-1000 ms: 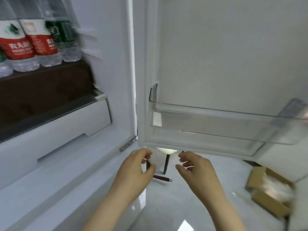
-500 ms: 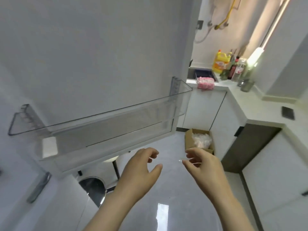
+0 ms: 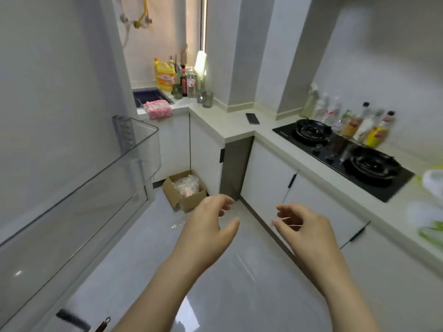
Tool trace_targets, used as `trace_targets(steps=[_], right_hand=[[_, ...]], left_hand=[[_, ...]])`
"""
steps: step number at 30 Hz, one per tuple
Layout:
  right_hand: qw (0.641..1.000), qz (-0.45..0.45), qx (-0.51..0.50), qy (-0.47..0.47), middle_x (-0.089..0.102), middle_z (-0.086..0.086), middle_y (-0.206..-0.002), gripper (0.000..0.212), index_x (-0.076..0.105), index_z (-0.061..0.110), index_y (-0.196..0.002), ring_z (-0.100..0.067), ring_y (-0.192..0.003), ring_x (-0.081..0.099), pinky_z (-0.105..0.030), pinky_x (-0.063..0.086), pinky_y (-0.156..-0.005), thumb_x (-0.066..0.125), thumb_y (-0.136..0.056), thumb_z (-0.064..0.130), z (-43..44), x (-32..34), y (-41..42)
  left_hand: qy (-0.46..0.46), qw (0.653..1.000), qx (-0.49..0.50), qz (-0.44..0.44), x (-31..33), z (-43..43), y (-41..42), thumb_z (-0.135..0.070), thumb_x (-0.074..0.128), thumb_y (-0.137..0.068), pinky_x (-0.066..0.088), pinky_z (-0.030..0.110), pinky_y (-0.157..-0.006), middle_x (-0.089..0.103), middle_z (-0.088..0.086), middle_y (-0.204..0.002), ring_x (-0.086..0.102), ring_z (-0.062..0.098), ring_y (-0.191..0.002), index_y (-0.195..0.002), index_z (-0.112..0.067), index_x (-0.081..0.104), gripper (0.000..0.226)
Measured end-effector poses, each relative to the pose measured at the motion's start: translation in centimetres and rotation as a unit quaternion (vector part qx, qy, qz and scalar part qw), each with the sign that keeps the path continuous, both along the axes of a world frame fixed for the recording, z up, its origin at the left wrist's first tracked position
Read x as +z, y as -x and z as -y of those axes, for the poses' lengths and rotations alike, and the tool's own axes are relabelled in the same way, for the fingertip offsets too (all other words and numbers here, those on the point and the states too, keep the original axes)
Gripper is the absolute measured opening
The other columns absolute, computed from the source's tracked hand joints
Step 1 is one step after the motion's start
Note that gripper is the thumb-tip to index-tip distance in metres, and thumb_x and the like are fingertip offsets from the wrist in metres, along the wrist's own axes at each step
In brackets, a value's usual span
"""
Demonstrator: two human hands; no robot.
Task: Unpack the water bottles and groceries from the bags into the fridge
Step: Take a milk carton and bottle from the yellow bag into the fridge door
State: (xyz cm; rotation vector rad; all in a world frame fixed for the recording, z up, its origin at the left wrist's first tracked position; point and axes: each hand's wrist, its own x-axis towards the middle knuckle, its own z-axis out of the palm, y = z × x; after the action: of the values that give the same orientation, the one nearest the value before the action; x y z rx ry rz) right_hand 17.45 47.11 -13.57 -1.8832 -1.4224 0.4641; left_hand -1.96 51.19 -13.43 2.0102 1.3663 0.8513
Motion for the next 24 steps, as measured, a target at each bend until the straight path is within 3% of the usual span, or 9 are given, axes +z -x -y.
trace_targets(steps=[7,17,24], right_hand=[[0.989,-0.021,-0.136,-0.059,0.068,0.015,-0.091,0.022,0.069,0.027,-0.104,0.002,-0.084,0.063,-0.009,0.044,-0.07,0.071,-0.084,0.021,5.1,2.9,-6.7],[0.955,-0.019,-0.244,-0.169,0.069,0.014,-0.09,0.02,0.069,0.03,-0.099,0.002,-0.08,0.064,-0.014,0.047,-0.073,0.071,-0.083,0.019,9.7,6.8,-17.0],[0.94,-0.003,-0.289,-0.179,0.07,0.014,-0.09,0.019,0.071,0.024,-0.099,-0.001,-0.082,0.066,-0.016,0.05,-0.076,0.072,-0.082,0.015,11.8,7.2,-23.7]], left_hand=[[-0.03,0.99,-0.132,0.022,2.4,-0.2,-8.2,-0.034,0.059,-0.088,0.047,0.021,-0.091,0.055,-0.016,-0.114,0.053,-0.002,-0.102,-0.124,-0.027,0.053,0.037],[-0.085,0.966,-0.235,0.073,6.5,1.1,-20.7,-0.033,0.058,-0.089,0.049,0.024,-0.091,0.056,-0.02,-0.111,0.053,-0.004,-0.103,-0.122,-0.03,0.054,0.033],[-0.078,0.953,-0.277,0.095,6.7,2.1,-27.9,-0.031,0.058,-0.09,0.047,0.019,-0.092,0.056,-0.02,-0.111,0.052,-0.006,-0.104,-0.121,-0.032,0.053,0.032]])
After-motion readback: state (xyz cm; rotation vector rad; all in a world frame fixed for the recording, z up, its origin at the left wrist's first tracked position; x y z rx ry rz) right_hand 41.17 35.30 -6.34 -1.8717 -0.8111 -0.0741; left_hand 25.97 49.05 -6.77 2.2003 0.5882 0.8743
